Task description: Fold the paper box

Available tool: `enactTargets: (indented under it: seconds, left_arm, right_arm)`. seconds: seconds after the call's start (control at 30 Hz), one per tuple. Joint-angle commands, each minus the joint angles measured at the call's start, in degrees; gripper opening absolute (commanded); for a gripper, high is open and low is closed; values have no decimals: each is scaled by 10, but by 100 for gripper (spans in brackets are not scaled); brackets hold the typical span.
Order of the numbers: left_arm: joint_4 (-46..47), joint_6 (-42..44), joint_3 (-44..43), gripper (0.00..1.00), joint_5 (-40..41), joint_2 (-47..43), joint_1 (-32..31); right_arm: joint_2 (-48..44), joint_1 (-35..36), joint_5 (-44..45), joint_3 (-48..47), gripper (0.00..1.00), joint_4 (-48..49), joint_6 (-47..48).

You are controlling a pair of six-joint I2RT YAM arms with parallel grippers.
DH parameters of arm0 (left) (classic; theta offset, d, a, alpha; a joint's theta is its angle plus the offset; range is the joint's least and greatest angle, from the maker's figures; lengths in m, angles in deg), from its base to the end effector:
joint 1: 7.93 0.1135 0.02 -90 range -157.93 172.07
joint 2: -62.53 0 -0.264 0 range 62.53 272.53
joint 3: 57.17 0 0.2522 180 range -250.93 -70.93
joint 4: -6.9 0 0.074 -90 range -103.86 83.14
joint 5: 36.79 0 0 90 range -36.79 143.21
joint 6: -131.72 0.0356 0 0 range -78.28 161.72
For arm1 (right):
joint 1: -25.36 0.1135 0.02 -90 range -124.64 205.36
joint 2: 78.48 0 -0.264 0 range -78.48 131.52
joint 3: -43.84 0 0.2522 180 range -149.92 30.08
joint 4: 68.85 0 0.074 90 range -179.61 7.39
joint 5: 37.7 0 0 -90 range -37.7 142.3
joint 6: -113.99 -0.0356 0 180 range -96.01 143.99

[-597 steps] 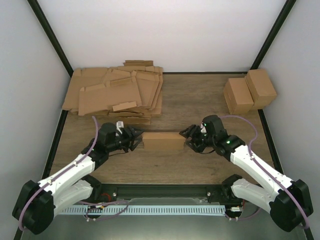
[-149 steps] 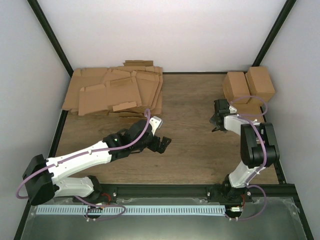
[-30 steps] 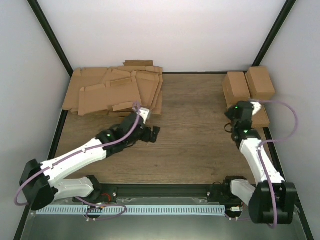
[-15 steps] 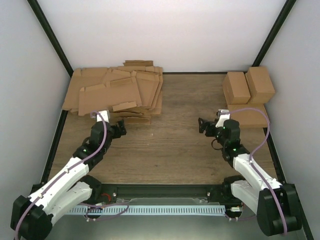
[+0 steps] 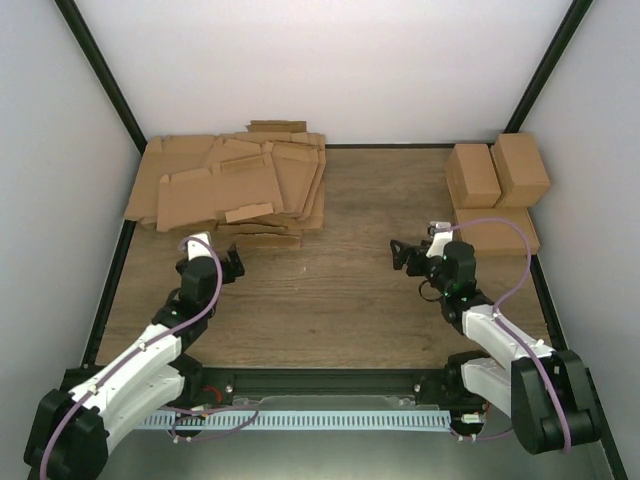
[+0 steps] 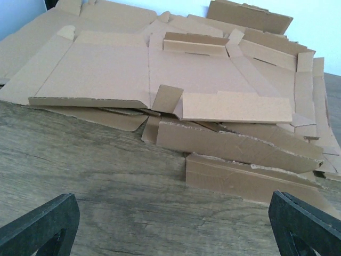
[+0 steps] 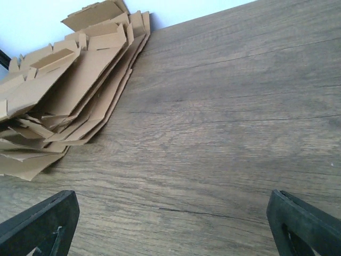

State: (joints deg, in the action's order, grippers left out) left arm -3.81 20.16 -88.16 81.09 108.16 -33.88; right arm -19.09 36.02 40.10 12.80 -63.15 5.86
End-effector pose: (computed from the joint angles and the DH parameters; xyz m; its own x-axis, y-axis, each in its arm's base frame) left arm 0.1644 -0.0615 0.1933 -0.3605 -0.1858 -0.9141 -0.1351 0.9800 -0.1459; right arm 0.2030 0.0459 0.1791 -0.4756 0.2200 -0.8517 -0.2362 0.9007 0.3645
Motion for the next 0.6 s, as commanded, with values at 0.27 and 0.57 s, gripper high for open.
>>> enactTargets:
  seconds: [0.27, 0.57]
  left_arm:
    - [37, -4, -4, 100, -16, 38, 3]
    - [35, -8, -10, 100, -13, 61, 3]
  right_arm:
    - [12, 4, -11, 13, 100, 43, -20]
    - [-1, 5, -23, 16, 100, 45, -31]
